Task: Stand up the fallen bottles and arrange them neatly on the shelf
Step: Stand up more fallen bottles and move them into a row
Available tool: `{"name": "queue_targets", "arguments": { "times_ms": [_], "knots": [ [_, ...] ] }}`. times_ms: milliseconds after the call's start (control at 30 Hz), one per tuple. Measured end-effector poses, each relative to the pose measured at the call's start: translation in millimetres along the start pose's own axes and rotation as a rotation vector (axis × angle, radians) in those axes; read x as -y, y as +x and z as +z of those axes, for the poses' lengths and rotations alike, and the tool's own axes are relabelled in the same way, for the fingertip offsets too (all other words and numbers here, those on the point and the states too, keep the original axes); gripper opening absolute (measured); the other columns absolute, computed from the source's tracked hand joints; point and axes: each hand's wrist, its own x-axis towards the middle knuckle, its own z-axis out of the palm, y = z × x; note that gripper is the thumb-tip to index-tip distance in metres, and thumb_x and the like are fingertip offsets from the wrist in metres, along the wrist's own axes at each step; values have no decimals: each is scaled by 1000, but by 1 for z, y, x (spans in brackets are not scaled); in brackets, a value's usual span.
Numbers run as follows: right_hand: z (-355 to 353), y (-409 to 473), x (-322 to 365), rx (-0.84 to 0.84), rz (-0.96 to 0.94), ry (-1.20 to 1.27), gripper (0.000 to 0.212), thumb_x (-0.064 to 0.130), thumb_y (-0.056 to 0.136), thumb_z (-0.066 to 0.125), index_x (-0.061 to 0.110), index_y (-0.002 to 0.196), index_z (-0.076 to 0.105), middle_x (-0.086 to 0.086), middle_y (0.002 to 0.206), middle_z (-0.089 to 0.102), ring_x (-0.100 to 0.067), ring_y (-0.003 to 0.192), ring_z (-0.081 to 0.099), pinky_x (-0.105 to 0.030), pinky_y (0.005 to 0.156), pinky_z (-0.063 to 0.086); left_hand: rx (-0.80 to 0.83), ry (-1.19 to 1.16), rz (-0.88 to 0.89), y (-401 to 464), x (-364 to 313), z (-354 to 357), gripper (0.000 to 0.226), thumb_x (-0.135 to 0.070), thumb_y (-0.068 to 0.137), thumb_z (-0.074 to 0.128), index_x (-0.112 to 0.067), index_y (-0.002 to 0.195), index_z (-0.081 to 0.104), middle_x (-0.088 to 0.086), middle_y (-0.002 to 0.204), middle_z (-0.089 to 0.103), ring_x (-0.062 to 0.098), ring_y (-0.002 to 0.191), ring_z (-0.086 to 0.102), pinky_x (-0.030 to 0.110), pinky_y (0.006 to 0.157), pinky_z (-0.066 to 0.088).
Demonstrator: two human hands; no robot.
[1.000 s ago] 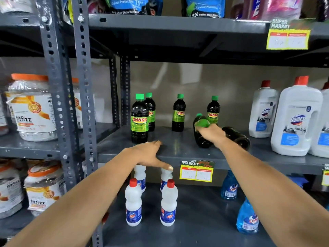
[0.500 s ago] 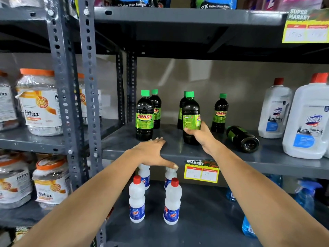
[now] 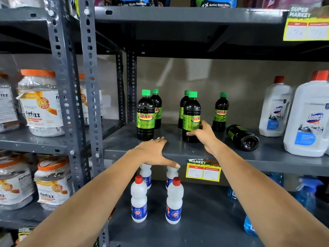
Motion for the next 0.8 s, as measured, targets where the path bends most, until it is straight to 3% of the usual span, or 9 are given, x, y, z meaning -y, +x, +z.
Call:
{"name": "queue_targets", "arguments": {
  "times_ms": [167, 333, 433, 600, 800],
  "knots": [
    [0, -2, -2, -10, -4, -50, 63, 7, 65, 87, 10, 122, 60, -3, 107, 67, -21, 104, 61, -30, 87, 41, 3, 15, 1, 1, 1, 1, 130, -94, 58, 50, -19, 157, 11, -3, 165, 7, 20, 150, 12, 43, 117, 24],
    [0, -3, 1, 0, -4, -19, 53, 3, 71, 80, 11, 119, 60, -6, 109, 66, -25, 111, 60, -30, 88, 39, 4, 10, -5, 1, 1, 0, 129, -94, 59, 50, -20, 157, 11, -4, 165, 6, 21, 150, 12, 44, 117, 24],
    [1, -4, -2, -47, -49, -138, 66, 19, 64, 89, 13, 121, 57, -3, 116, 67, -20, 108, 61, -32, 92, 46, 0, 14, -7, 2, 1, 0, 130, -95, 57, 49, -20, 157, 12, -4, 165, 7, 20, 149, 13, 44, 116, 25],
    [5, -7, -2, -19, -69, -272, 80, 36, 67, 87, 13, 130, 43, -4, 126, 59, -21, 115, 56, -29, 88, 43, -2, 13, -9, 2, 1, 0, 130, -95, 57, 49, -20, 157, 12, -3, 165, 8, 20, 149, 13, 44, 116, 25],
    [5, -4, 0, -11, -4, -235, 74, 24, 71, 84, 14, 133, 45, -5, 131, 60, -23, 119, 57, -28, 87, 41, -20, 24, 1, 1, 1, 0, 127, -93, 60, 51, -19, 156, 14, -2, 164, 11, 21, 148, 18, 43, 115, 28]
  ]
}}
